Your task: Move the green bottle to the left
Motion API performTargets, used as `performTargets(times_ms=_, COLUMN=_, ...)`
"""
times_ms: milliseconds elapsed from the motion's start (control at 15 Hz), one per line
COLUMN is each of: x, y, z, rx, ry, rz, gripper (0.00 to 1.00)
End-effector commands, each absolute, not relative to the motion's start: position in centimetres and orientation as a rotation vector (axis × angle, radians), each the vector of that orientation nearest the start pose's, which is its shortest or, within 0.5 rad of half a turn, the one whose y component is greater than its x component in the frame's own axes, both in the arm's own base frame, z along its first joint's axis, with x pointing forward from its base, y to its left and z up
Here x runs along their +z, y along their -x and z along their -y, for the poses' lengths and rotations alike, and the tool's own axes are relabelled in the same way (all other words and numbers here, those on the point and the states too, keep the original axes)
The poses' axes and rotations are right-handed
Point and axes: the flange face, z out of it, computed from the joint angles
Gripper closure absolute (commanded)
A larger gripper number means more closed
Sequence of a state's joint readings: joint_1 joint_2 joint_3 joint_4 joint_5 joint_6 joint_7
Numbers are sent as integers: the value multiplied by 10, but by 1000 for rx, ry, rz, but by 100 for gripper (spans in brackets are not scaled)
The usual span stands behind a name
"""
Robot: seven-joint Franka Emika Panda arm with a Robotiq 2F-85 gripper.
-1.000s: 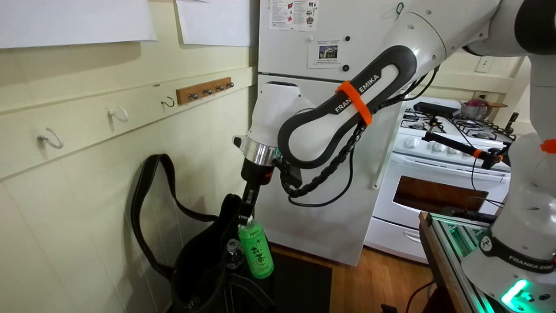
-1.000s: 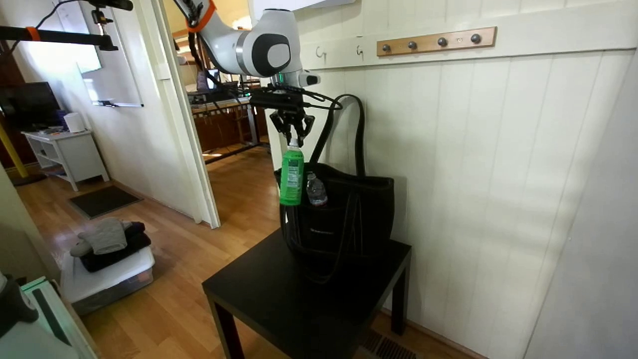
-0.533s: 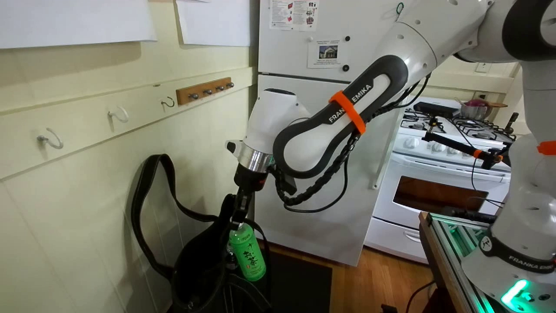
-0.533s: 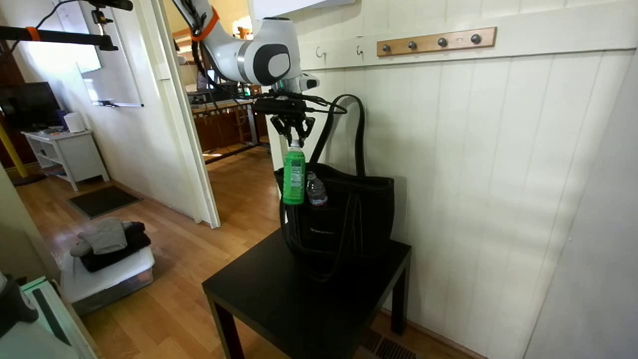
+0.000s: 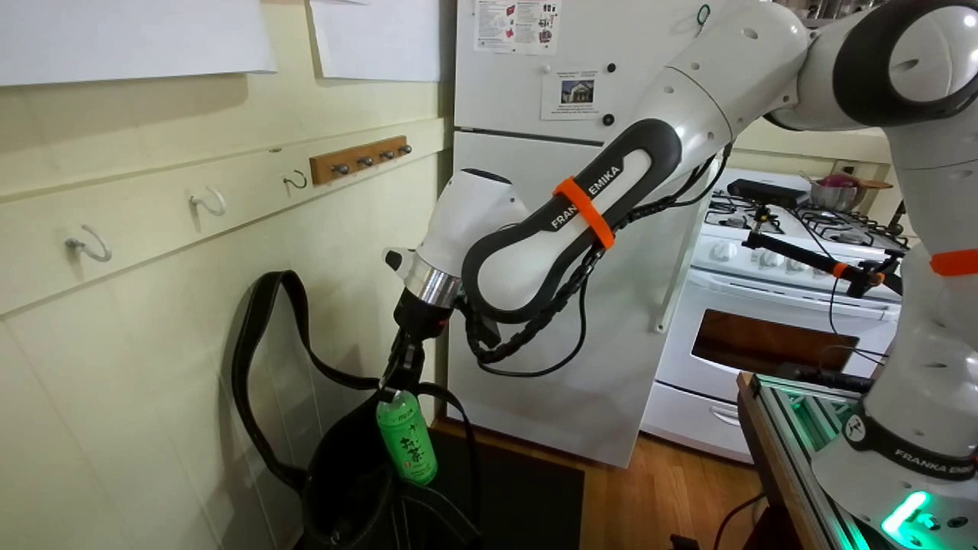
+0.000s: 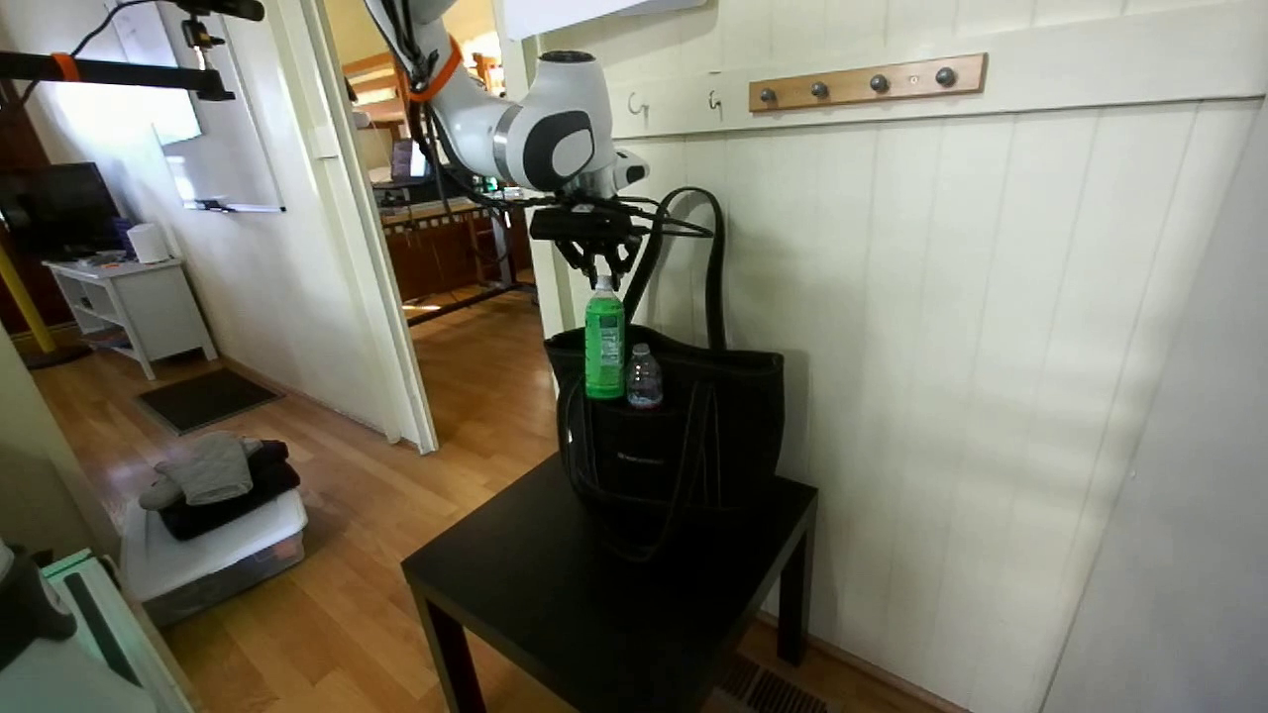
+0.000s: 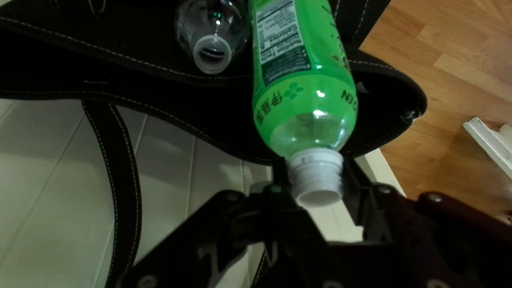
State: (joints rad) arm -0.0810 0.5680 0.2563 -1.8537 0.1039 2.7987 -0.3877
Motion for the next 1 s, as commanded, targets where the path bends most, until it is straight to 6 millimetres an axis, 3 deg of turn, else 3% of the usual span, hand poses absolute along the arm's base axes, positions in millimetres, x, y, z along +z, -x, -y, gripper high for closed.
performTargets(times_ms=0, x=253, y=-683, z=-92, rx=-693, ry=2857, rz=614, gripper=88)
performTargets(times_ms=600, x=222, y=-695, z=-81, rx=-809, ry=2827, rz=598, gripper=88)
performTargets(times_ms=933, x=216, y=-698, z=-80, rx=-885, ry=2794, rz=563, gripper=88)
